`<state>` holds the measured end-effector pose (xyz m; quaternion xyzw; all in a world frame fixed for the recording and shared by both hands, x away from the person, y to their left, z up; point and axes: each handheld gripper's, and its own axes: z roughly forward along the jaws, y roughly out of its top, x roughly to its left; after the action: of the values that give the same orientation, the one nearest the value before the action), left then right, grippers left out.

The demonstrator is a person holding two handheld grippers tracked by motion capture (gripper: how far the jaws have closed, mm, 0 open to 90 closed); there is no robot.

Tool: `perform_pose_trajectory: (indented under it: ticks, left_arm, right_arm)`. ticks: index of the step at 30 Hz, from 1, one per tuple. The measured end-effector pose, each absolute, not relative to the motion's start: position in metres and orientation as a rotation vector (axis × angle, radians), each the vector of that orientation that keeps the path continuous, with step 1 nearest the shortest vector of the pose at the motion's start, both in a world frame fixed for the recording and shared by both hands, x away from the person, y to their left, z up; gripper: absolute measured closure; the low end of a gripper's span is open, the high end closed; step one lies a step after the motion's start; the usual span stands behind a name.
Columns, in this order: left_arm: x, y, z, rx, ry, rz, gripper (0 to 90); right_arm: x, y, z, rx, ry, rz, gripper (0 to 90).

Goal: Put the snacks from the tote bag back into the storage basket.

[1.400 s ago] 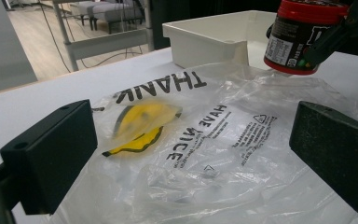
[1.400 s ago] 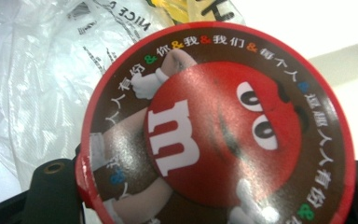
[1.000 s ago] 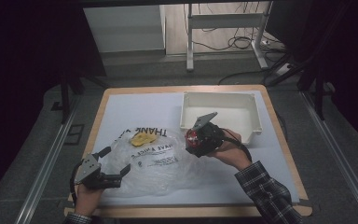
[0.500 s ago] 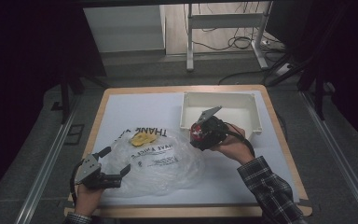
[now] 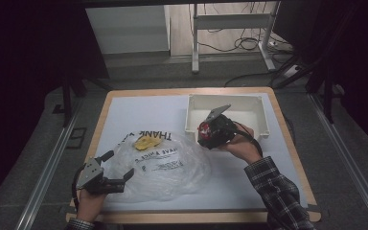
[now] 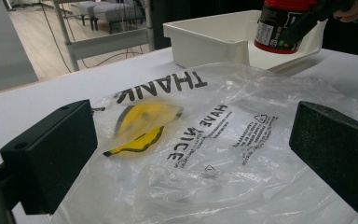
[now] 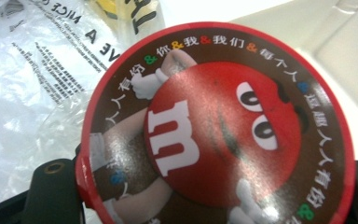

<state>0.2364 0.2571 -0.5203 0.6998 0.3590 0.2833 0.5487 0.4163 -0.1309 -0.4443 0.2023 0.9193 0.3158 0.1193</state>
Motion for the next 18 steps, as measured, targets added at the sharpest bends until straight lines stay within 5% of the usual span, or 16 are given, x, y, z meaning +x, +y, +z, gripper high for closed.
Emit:
perform_pose_trajectory:
  ticks: [18]
  left_arm:
    - [0.236,0.258,-0.520,1.655,0.851,0.671,0.7]
  right_arm:
    - [0.438,-0.127,-0.448,0.597,2.676,0.919,25.4]
